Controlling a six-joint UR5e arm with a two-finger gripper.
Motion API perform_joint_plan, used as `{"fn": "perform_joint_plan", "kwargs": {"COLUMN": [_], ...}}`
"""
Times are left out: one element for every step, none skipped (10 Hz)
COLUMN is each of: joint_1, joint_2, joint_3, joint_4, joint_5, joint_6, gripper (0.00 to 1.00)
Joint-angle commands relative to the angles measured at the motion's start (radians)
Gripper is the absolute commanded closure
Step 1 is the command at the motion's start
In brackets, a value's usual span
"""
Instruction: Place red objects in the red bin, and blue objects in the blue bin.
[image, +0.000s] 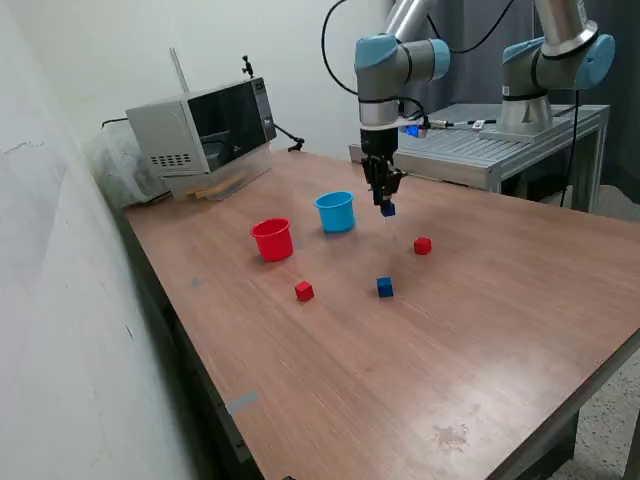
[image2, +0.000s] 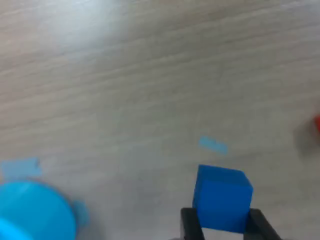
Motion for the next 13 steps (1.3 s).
{"fn": "perform_joint_plan", "kwargs": {"joint_1": [-0.012,-0.042,-0.088,-0.13,-0.165,-0.2,-0.223,-0.237,-0.241,-0.242,-0.242,-0.241,-0.233], "joint_2": [-0.088,-0.087,-0.081,-0.072,-0.055,-0.036,-0.023,-0.013,-0.012,-0.013,-0.015,-0.018,-0.018], "joint_3": [-0.014,-0.033,-0.049,-0.065,-0.08,-0.089,-0.096,-0.096,-0.093,-0.089,-0.086,-0.085,-0.083], "joint_4": [0.047,0.052,0.05,0.05,0.05,0.05,0.052,0.05,0.05,0.052,0.052,0.053,0.055], "joint_5": [-0.002,-0.002,-0.002,0.0,0.0,0.0,0.0,0.0,0.0,0.0,0.0,0.0,0.0], "joint_6": [-0.051,-0.062,-0.062,-0.064,-0.071,-0.088,-0.091,-0.093,-0.093,-0.093,-0.093,-0.093,-0.096], "gripper": [1.0,1.0,1.0,1.0,1.0,1.0,1.0,1.0,1.0,1.0,0.0,0.0,0.0]}}
